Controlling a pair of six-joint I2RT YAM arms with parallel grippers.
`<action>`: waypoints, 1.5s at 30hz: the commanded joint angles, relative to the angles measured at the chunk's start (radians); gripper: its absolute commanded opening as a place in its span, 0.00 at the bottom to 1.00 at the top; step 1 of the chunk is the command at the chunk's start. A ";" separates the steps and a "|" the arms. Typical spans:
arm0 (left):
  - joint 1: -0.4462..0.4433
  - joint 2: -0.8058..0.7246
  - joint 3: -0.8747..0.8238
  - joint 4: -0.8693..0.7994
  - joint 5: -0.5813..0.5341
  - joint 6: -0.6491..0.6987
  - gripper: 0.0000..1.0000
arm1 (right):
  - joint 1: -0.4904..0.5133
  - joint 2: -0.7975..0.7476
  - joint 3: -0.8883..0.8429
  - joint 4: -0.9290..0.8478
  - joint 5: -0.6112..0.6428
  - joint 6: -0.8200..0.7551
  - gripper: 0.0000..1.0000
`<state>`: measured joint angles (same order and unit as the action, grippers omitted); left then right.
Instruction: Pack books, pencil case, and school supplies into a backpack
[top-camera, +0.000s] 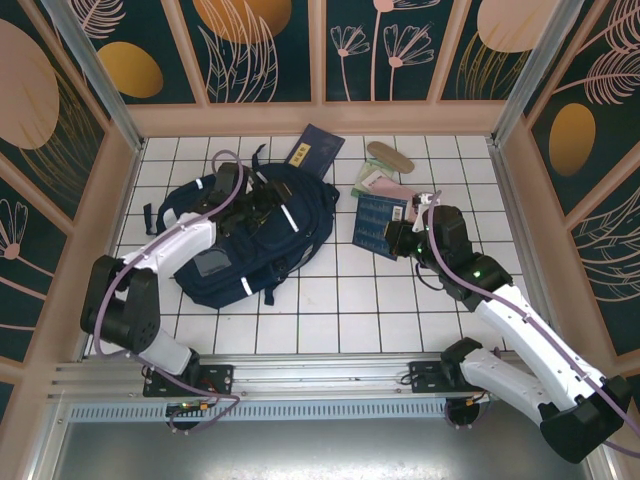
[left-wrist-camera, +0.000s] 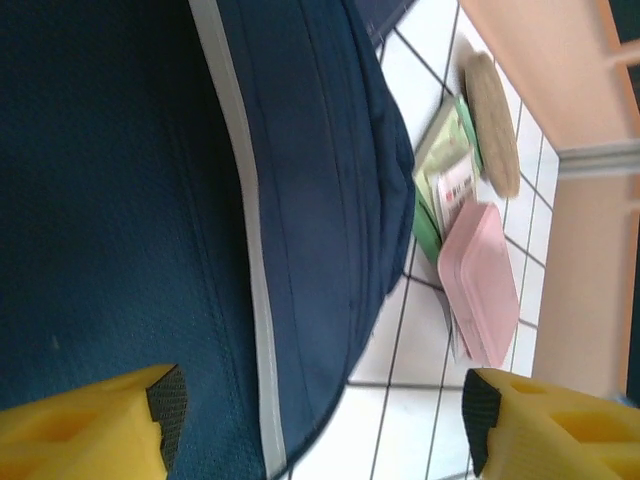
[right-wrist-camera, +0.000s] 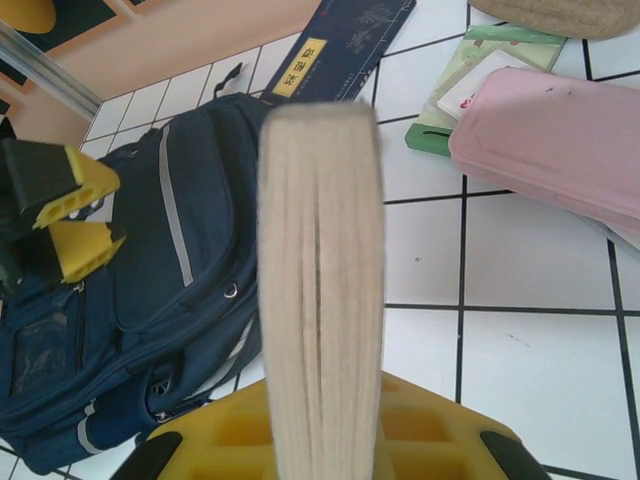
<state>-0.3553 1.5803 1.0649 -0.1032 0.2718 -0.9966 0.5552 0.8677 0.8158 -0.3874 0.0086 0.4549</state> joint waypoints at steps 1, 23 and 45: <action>0.033 0.060 0.045 0.077 -0.008 -0.015 0.73 | -0.002 -0.009 -0.012 0.074 -0.021 0.009 0.00; 0.036 0.316 0.129 0.344 0.155 -0.064 0.38 | -0.066 -0.004 -0.033 0.085 -0.019 -0.015 0.00; -0.109 0.072 0.439 -0.556 0.233 0.711 0.00 | -0.122 -0.096 0.039 -0.085 0.187 0.083 0.00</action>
<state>-0.4038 1.7473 1.4776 -0.5182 0.4129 -0.4297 0.4389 0.8139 0.7998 -0.4793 0.2085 0.5270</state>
